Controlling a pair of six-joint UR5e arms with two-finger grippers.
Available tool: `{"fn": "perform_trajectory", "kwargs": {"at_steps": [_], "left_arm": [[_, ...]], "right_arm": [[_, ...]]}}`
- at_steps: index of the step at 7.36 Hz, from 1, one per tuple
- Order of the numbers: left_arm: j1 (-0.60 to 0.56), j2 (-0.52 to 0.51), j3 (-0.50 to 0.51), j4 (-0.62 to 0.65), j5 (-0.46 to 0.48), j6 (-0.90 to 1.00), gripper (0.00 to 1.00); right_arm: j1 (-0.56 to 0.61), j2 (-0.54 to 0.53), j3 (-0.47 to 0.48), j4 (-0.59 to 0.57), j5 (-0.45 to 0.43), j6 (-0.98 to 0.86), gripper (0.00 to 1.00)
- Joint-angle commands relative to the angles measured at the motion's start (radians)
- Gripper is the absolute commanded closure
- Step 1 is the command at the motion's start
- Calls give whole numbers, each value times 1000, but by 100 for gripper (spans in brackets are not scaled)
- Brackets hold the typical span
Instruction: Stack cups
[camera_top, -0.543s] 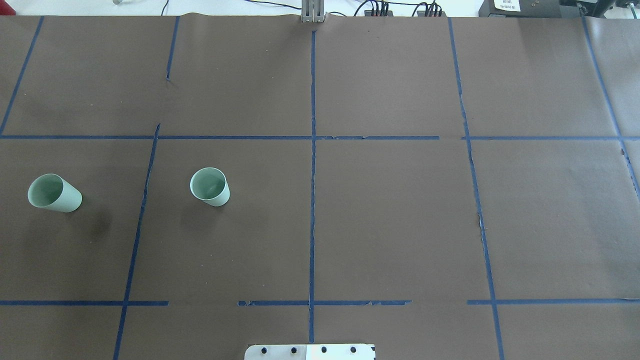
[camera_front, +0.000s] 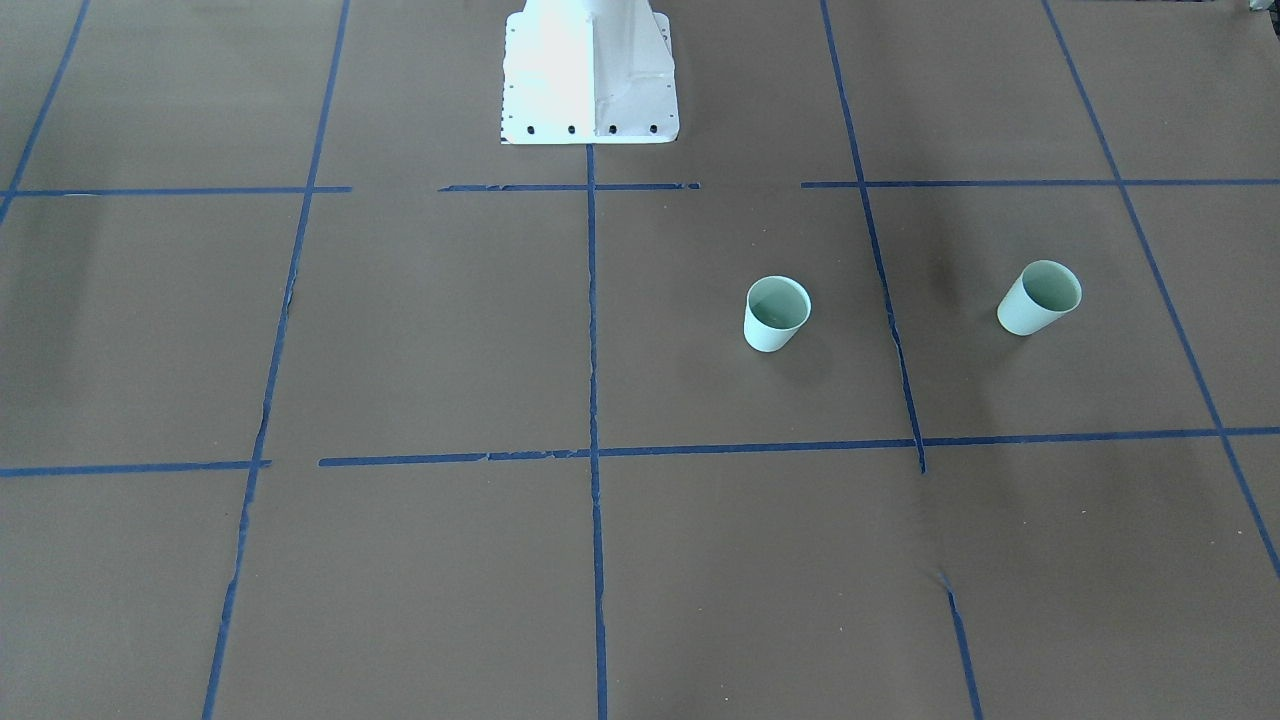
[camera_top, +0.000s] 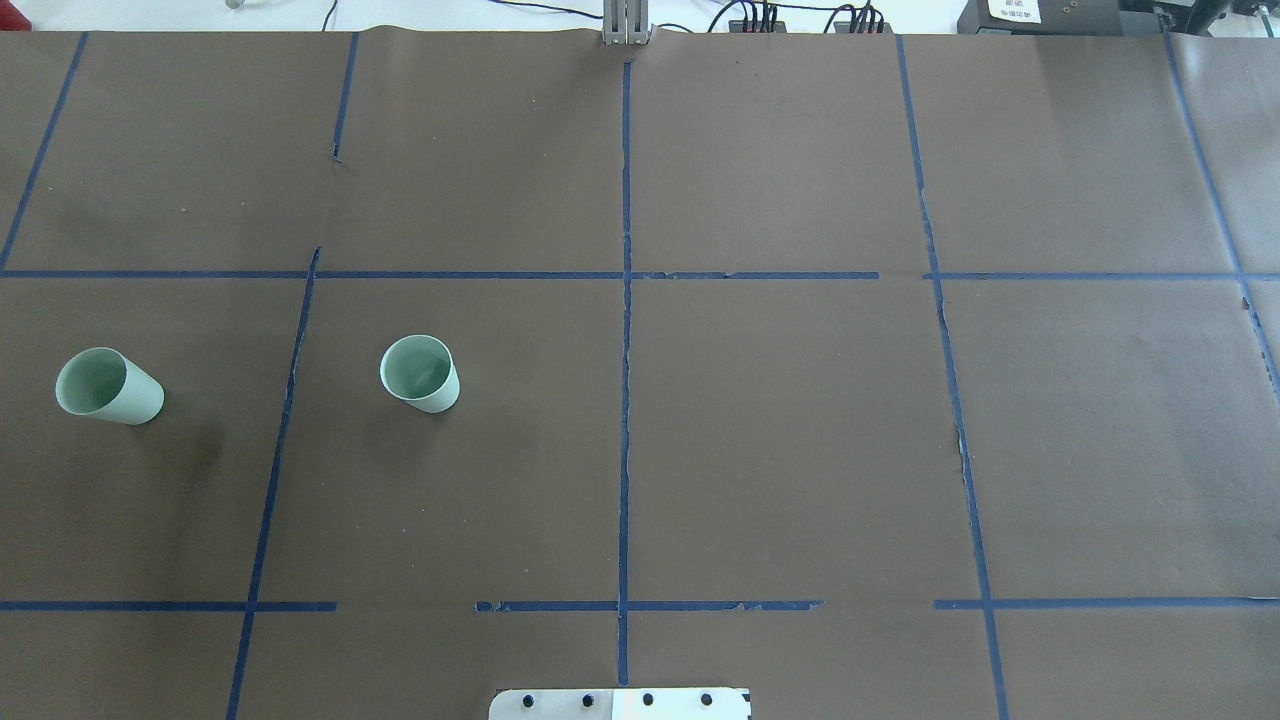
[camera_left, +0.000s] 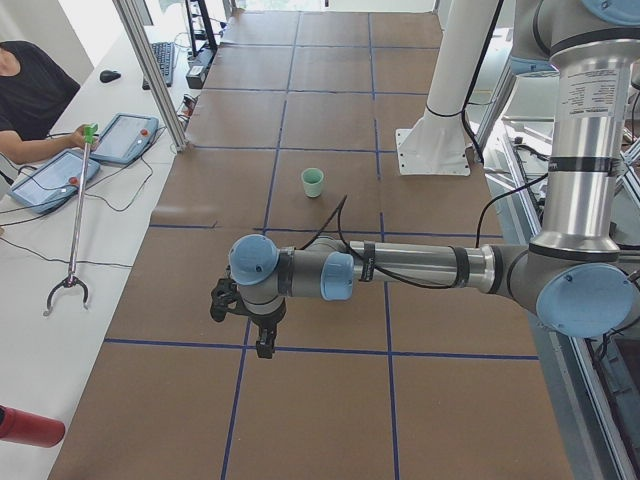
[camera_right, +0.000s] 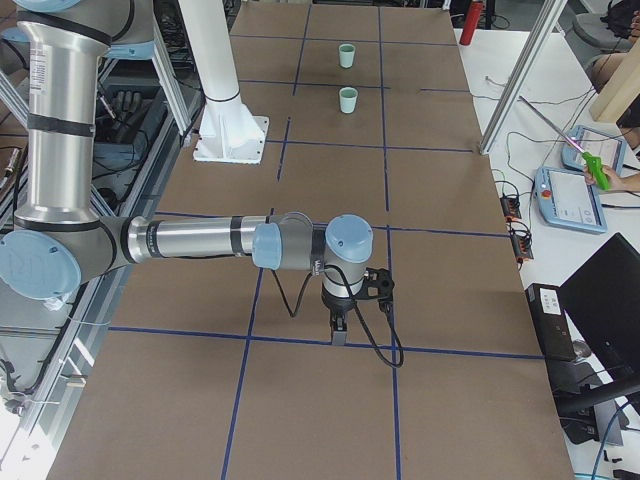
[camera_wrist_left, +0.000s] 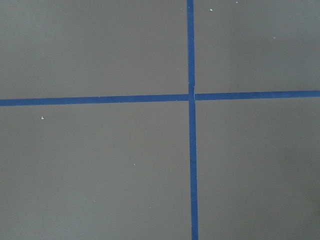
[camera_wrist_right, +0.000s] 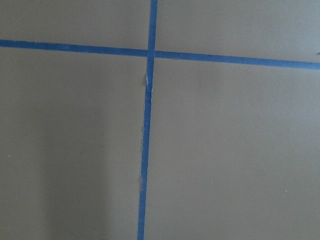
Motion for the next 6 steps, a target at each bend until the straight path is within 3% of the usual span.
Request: {"fn": "perform_trajectory", "kwargs": {"at_steps": [1, 3, 6], "left_arm": [[5, -29, -35, -2, -8, -10, 0], [86, -36, -84, -22, -4, -123, 0], [251, 50, -103, -280, 2, -468, 0]], "right_arm": [[0, 0, 0, -1, 0, 0, 0], [0, 0, 0, 0, 0, 0, 0], [0, 0, 0, -1, 0, 0, 0]]}}
